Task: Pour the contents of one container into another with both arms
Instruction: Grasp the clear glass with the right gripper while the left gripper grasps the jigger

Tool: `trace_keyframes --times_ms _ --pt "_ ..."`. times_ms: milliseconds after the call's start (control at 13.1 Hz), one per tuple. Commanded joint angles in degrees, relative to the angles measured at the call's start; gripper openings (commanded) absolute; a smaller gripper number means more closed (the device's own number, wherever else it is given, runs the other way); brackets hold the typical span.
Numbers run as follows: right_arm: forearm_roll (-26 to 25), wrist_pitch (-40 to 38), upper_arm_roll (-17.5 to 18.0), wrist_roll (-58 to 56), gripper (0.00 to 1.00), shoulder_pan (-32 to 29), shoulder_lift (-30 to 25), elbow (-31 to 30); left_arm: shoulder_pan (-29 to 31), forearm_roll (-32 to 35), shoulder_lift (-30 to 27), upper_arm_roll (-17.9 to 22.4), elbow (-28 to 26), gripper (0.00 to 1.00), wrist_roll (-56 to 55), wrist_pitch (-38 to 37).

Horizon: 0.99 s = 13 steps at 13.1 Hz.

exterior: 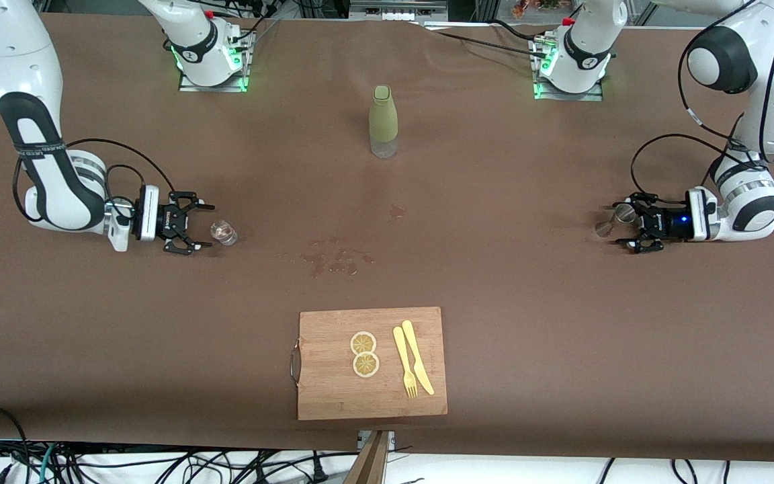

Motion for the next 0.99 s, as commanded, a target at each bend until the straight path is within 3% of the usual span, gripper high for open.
trace_keyframes --times_ms 0,229,457,686,914 --pt "2.91 0.26 0.56 -3.23 1.0 -0.78 1.18 -0.39 -0.3 -1.01 -0.19 0.12 -0.51 1.0 6.76 -0.52" --pt "5.91 0.34 0.73 -5.35 1.0 -0.69 2.59 -0.21 -0.39 -1.01 -0.19 -0.32 -0.5 0.96 6.76 -0.79" --pt "5.91 0.26 0.91 -5.26 1.0 -0.69 2.5 0.05 -0.57 -0.75 -0.1 -0.5 -0.42 0.78 6.67 -0.7" --pt "7.23 0.34 2.39 -5.18 1.0 -0.69 2.59 0.05 -0.57 -0.48 -0.01 -0.41 -0.33 0.48 6.5 -0.7" --pt "8.37 0.35 3.1 -5.35 1.0 -0.61 2.68 0.05 -0.31 -0.31 -0.01 -0.41 -0.33 0.44 6.41 -0.79"
